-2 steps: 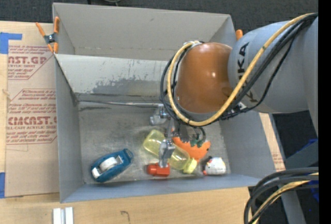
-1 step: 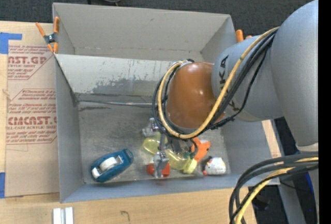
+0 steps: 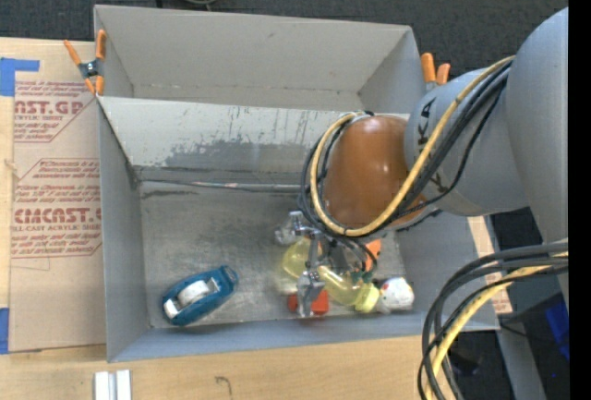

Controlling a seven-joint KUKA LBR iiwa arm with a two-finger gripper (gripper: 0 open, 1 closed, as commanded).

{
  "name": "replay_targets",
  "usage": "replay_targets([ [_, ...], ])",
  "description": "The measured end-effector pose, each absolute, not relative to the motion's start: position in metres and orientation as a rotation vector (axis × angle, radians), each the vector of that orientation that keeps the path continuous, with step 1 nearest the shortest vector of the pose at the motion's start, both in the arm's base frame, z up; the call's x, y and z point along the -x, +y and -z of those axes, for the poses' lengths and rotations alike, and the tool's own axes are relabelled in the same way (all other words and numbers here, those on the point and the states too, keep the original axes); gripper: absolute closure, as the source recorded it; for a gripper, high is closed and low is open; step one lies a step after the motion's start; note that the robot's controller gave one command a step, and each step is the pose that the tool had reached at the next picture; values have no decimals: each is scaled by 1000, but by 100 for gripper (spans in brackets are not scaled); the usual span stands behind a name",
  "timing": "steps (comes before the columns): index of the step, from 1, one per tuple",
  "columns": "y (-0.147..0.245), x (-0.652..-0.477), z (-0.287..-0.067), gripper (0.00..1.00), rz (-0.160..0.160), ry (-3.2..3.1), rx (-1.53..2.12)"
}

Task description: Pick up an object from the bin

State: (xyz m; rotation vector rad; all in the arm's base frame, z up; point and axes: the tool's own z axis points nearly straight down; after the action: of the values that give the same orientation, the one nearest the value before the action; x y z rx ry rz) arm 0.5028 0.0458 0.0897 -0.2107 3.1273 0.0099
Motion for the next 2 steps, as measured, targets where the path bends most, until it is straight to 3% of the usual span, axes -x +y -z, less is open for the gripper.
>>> replay_targets([
  [1,24,-496,-82,0,5,3119,352],
  [2,-53,-483,-80,100,-2,3106,472],
])
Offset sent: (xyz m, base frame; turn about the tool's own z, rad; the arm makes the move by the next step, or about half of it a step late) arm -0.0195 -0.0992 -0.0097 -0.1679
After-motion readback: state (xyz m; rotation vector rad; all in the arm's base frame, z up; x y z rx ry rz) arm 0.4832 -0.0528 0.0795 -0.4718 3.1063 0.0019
